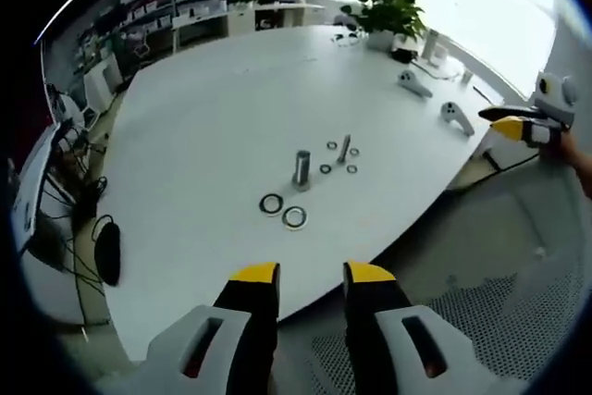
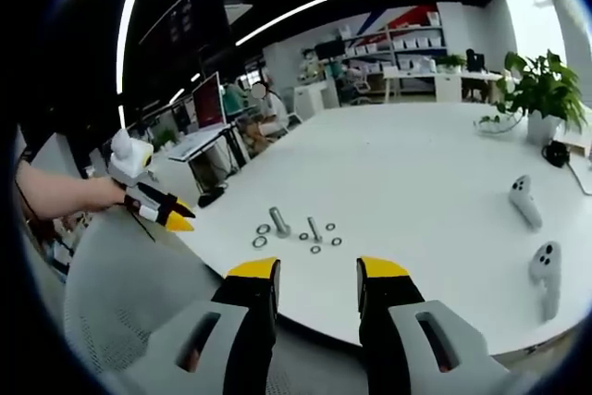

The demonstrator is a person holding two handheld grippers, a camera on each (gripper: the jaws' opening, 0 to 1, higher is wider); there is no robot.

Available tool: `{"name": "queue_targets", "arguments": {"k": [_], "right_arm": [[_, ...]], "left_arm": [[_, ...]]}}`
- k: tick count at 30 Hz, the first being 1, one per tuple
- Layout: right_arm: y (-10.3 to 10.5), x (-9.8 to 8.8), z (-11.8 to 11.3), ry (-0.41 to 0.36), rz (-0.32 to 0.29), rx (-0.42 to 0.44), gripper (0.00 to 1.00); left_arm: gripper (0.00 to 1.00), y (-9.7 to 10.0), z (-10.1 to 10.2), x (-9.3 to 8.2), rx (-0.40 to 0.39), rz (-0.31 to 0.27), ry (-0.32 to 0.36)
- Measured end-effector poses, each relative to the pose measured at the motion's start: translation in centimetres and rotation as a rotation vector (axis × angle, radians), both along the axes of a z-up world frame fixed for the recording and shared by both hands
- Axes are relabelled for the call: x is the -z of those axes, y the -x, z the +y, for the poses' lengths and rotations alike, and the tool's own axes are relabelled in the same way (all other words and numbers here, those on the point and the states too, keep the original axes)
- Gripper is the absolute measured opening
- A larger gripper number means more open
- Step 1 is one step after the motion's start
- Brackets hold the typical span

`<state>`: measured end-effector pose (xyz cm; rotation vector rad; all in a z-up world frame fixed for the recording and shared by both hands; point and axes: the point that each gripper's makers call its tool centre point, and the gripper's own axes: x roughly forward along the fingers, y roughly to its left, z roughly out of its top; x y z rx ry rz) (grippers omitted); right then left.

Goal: Place the washer onto the threaded stud by aligning its center hole with the stud, sliding it down to the base, and recovering from edge contact or off-axis alignment until the washer reaches the visible bottom stop.

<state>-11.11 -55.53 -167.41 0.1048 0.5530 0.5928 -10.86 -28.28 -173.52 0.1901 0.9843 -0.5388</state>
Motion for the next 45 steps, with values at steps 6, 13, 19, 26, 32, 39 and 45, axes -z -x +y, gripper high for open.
{"name": "queue_targets", "arguments": {"k": [6,13,19,26,32,39,45], "right_arm": [[-0.1,0.0,-0.1,-0.002,-0.001,0.008,0.35],[-0.1,0.0,-0.3,-0.002,-0.002,0.020,0.35],[-0.3,-0.2,-0.6,-0.013,-0.008,0.040,0.34],[-0.4,-0.1,-0.9,-0.017,0.000,0.063,0.34],[-0.4,0.0,-0.9,-0.011,0.003,0.060,0.34],[-0.3,0.4,-0.9,0.007,0.022,0.059,0.34],[-0.3,0.4,-0.9,0.007,0.020,0.055,0.34]], "left_arm": [[0.28,-1.7,-1.3,2.0,0.020,0.052,0.000],[0.27,-2.4,-2.0,4.9,0.012,0.155,-0.015],[0.28,-3.6,-2.3,6.5,0.026,0.183,-0.069],[0.28,-5.0,-2.7,8.5,0.014,0.228,-0.092],[0.29,-6.0,-1.9,9.9,-0.068,0.262,-0.090],[0.30,-6.0,-2.2,10.8,0.006,0.277,-0.154],[0.30,-6.7,-2.7,11.2,-0.002,0.285,-0.154]]}}
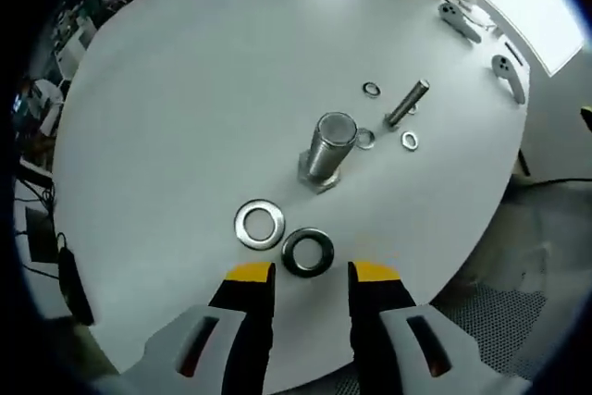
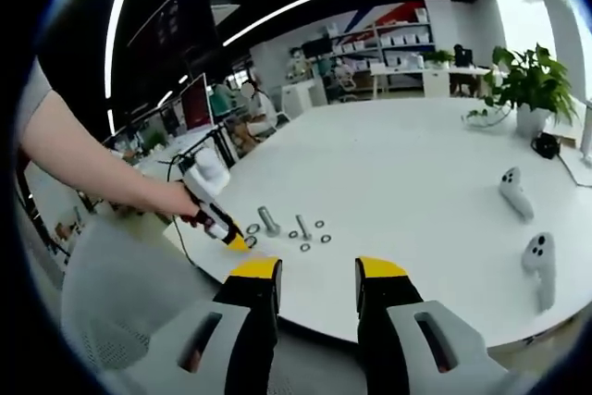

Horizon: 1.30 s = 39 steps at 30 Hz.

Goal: Place the washer onto the threaded stud by aligning its center hole with the stud, sliding it down to the base, and recovering from edge contact or off-axis alignment until the washer reaches the visible bottom stop.

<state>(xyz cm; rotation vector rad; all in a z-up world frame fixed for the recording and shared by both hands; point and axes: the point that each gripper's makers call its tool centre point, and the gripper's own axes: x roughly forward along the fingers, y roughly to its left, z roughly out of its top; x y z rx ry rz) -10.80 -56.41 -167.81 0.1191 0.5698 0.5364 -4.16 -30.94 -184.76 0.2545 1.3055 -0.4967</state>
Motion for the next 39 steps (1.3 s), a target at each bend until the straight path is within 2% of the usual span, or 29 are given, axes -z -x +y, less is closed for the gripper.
{"name": "queue_targets", "arguments": {"k": [2,10,13,16,20,24,29,39], "right_arm": [[0.0,0.0,0.0,0.000,0.001,0.001,0.34],[0.0,0.0,0.0,0.001,0.002,-0.002,0.34],[0.0,0.1,0.0,0.002,0.002,-0.003,0.34],[0.0,0.0,0.0,0.001,0.002,-0.001,0.33],[0.1,0.1,0.0,0.002,0.003,-0.004,0.33],[0.0,0.1,0.0,0.003,0.003,-0.002,0.33],[0.0,0.1,0.0,0.004,0.007,-0.001,0.33],[0.0,0.1,-0.1,0.000,0.003,0.003,0.33]], "left_arm": [[0.31,0.0,-0.1,0.2,-0.015,0.012,0.002],[0.26,-0.5,0.0,0.2,-0.016,-0.005,-0.017],[0.25,-0.5,0.0,0.3,0.004,-0.017,-0.051],[0.24,-0.4,0.0,0.3,0.084,-0.030,-0.115],[0.24,-0.8,-0.1,0.3,-0.031,-0.042,-0.075],[0.21,-0.6,-0.4,0.2,0.047,-0.052,-0.100],[0.21,-0.3,-0.3,0.3,0.043,-0.044,-0.093],[0.21,1.3,-0.3,0.5,0.197,0.027,-0.144]]}}
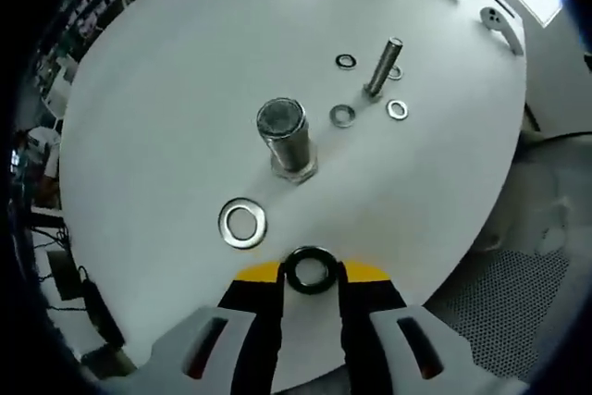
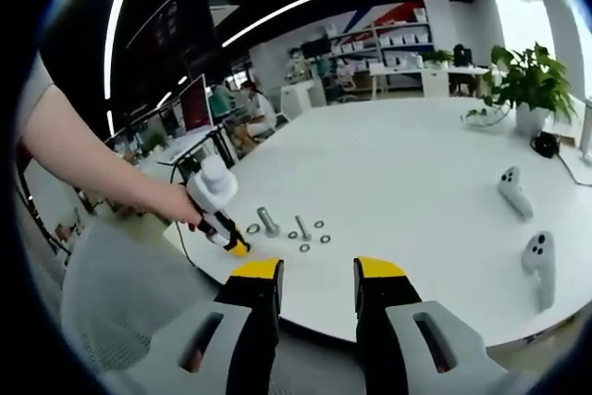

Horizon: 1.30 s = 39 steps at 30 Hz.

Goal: Place the washer onto the threaded stud by aligning its center hole with the stud, sliding it down to the base, and recovering from edge contact or off-axis alignment until the washer reaches the visible bottom stop.

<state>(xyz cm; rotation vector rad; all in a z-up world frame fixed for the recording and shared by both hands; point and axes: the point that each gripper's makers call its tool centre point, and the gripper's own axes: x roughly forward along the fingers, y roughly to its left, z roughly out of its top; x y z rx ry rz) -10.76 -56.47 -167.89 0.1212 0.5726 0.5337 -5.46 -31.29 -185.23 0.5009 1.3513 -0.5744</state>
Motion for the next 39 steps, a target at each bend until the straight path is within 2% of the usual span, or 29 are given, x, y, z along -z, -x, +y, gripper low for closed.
{"name": "queue_targets", "arguments": {"k": [2,4,8,18,24,28,34,37,38,39], "right_arm": [[-0.01,-0.02,-0.01,0.000,-0.001,0.000,0.33],[-0.02,-0.03,-0.03,-0.001,-0.002,0.001,0.33],[-0.06,-0.10,-0.07,-0.004,-0.005,0.005,0.33],[-0.03,-0.09,0.02,-0.003,-0.004,0.000,0.33],[-0.04,-0.06,-0.08,-0.002,-0.002,0.006,0.32],[0.02,-0.11,0.00,-0.002,-0.003,0.001,0.32],[0.02,-0.12,0.01,-0.003,-0.003,0.002,0.32],[0.03,-0.15,0.03,-0.004,-0.004,0.001,0.32],[0.04,-0.14,0.03,-0.004,-0.003,0.000,0.32],[0.03,-0.14,0.03,-0.003,-0.004,0.000,0.32]], "left_arm": [[0.21,0.13,-0.14,-0.08,0.028,0.000,-0.007],[0.22,0.25,-0.15,-0.04,0.101,0.003,-0.014],[0.27,0.70,-0.33,-0.12,0.150,0.008,-0.009],[0.28,0.65,-0.19,-0.03,0.178,-0.026,0.028],[0.28,0.64,-0.25,-0.06,0.202,-0.002,0.008],[0.27,0.68,-0.12,0.04,0.257,0.021,-0.015],[0.27,0.73,-0.12,0.00,0.248,0.018,-0.021],[0.21,0.83,-0.12,0.06,0.268,0.022,-0.024],[0.21,0.79,-0.14,0.02,0.234,0.021,-0.015],[0.21,0.71,-0.10,-0.02,0.232,0.020,-0.014]]}}
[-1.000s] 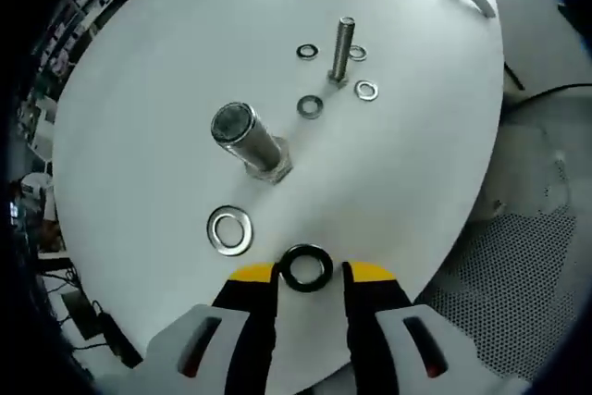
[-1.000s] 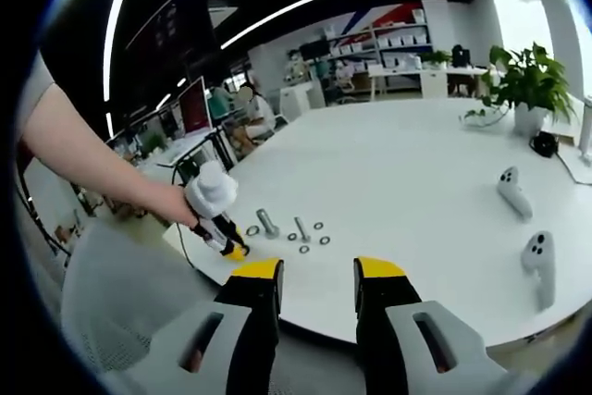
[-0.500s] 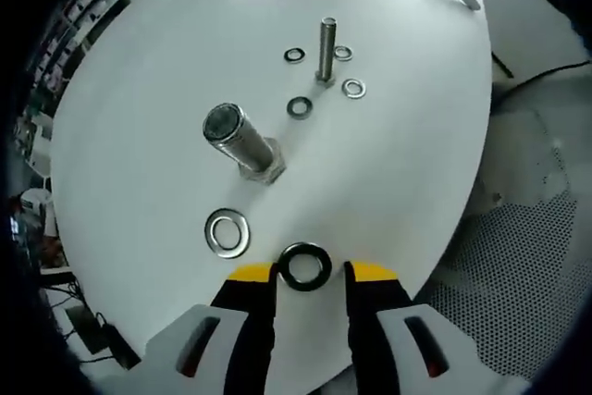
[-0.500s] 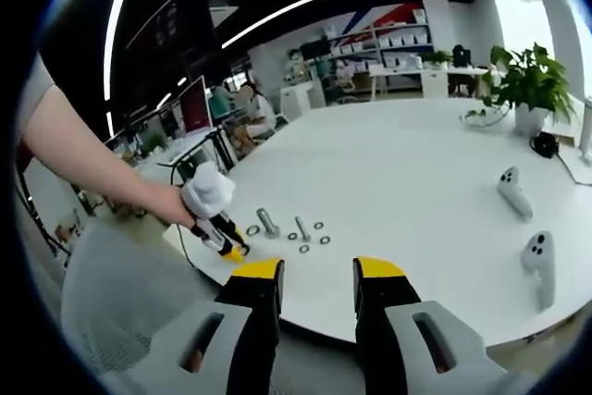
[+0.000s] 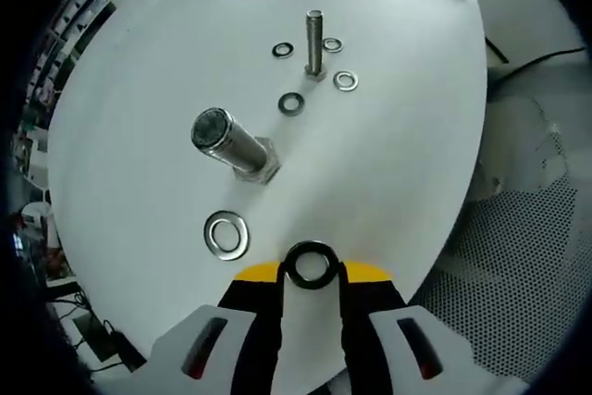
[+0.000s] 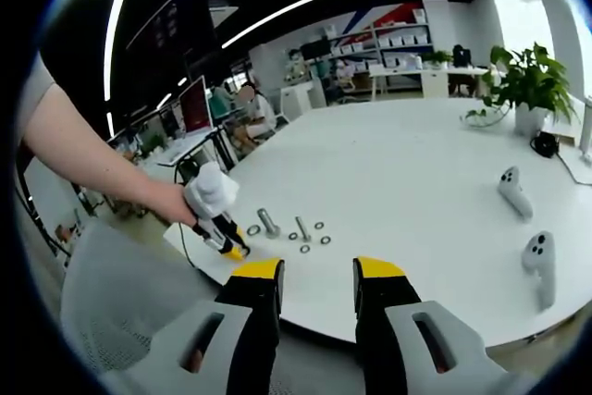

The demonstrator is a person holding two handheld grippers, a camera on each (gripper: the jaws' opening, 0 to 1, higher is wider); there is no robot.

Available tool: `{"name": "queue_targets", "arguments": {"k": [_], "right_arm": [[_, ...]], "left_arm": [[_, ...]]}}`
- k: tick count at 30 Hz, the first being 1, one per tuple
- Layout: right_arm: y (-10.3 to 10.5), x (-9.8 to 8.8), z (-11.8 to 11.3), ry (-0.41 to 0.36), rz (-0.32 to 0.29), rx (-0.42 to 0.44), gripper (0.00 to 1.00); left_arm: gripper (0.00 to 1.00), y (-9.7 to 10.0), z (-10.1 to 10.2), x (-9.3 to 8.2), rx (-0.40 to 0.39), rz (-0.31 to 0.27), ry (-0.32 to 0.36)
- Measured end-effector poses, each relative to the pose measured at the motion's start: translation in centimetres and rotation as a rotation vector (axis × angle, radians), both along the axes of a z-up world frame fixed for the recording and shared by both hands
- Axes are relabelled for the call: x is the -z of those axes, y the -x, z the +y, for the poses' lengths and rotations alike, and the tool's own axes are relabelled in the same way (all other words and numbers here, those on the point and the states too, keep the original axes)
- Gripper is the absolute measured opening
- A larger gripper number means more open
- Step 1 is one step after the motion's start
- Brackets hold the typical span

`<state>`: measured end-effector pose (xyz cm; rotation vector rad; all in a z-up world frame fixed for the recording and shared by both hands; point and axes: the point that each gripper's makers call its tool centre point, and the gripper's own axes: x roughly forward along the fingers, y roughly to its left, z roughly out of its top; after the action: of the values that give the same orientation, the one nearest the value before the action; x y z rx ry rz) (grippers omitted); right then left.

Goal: Place the washer onto the threaded stud by aligning its center hole with the stud, sliding it down to the base, and recovering from edge contact or off-axis alignment until the washer reaches the visible bottom stop.

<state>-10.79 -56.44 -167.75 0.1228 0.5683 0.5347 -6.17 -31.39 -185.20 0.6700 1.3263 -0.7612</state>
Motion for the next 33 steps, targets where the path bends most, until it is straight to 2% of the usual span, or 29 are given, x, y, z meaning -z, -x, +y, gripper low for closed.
{"name": "queue_targets", "arguments": {"k": [9,18,25,29,33], "right_arm": [[0.0,0.0,-0.1,-0.002,-0.001,0.003,0.32],[-0.1,0.0,-0.1,-0.003,-0.002,0.004,0.32],[0.0,0.1,-0.1,-0.002,0.002,0.003,0.32],[0.0,0.1,-0.1,-0.001,0.004,0.001,0.32],[-0.1,0.1,-0.1,-0.001,0.002,0.003,0.32]], "left_arm": [[0.19,0.0,0.0,0.0,-0.015,0.003,-0.004],[0.19,0.1,0.0,-0.1,-0.025,-0.022,0.015],[0.19,0.4,-0.1,-0.1,0.020,0.007,-0.004],[0.19,0.2,-0.1,-0.6,0.029,0.004,-0.001],[0.19,-0.4,-0.3,-1.8,0.039,-0.018,0.022]]}}
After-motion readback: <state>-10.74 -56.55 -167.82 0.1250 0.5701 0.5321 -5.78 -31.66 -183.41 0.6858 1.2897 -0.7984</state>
